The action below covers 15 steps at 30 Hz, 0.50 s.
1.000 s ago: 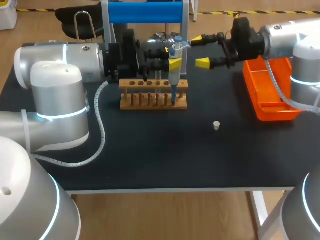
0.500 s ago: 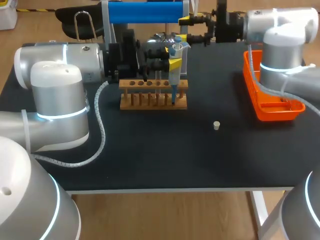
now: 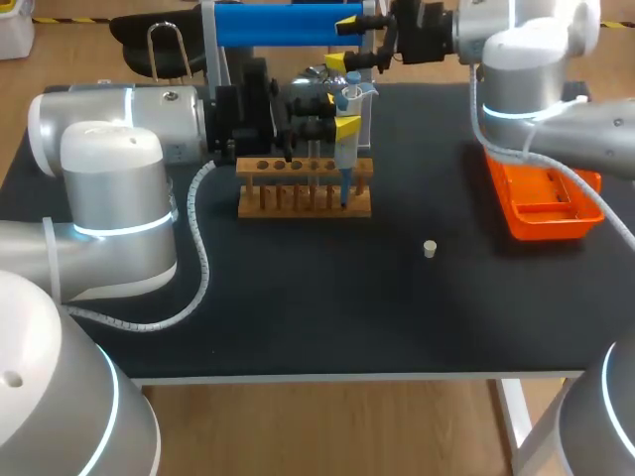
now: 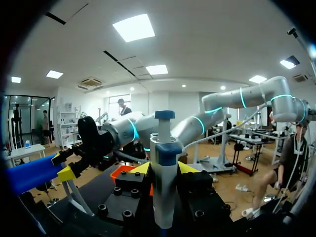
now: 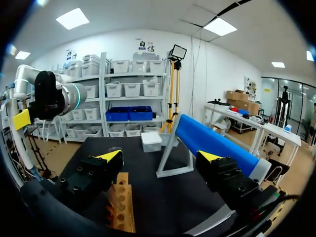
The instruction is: Invert the test tube, pick up the pipette, mount the tip to pipette, aspirate from beaker and dispense into the tube, eject the tip, return the pipette, and cap with the stopper.
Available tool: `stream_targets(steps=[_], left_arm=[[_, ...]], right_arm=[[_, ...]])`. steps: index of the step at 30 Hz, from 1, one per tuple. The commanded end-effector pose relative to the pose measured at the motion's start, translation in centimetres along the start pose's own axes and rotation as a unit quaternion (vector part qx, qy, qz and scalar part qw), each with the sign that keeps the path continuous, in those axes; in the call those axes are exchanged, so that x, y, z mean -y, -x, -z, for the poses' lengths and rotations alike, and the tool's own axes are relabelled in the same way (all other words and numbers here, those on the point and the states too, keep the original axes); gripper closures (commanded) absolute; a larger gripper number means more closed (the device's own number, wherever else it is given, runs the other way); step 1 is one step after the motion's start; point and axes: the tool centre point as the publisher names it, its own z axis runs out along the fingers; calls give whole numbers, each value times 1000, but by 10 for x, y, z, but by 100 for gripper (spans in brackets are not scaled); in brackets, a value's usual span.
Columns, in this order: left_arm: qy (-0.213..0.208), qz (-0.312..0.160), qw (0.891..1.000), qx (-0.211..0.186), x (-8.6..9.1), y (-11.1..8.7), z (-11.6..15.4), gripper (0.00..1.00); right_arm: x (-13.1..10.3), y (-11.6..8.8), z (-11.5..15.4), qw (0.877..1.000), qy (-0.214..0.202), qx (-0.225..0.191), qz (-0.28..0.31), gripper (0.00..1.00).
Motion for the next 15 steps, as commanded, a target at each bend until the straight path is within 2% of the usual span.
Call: stream_targets(steps=[1, 15], left_arm=[[-1, 0, 1000, 0, 0, 0, 0, 100], [-1, 0, 1000, 0, 0, 0, 0, 100]], right_arm=[[3, 8, -6, 1000, -10, 1, -1, 0], [12, 19, -8, 999, -23, 21, -10, 0]])
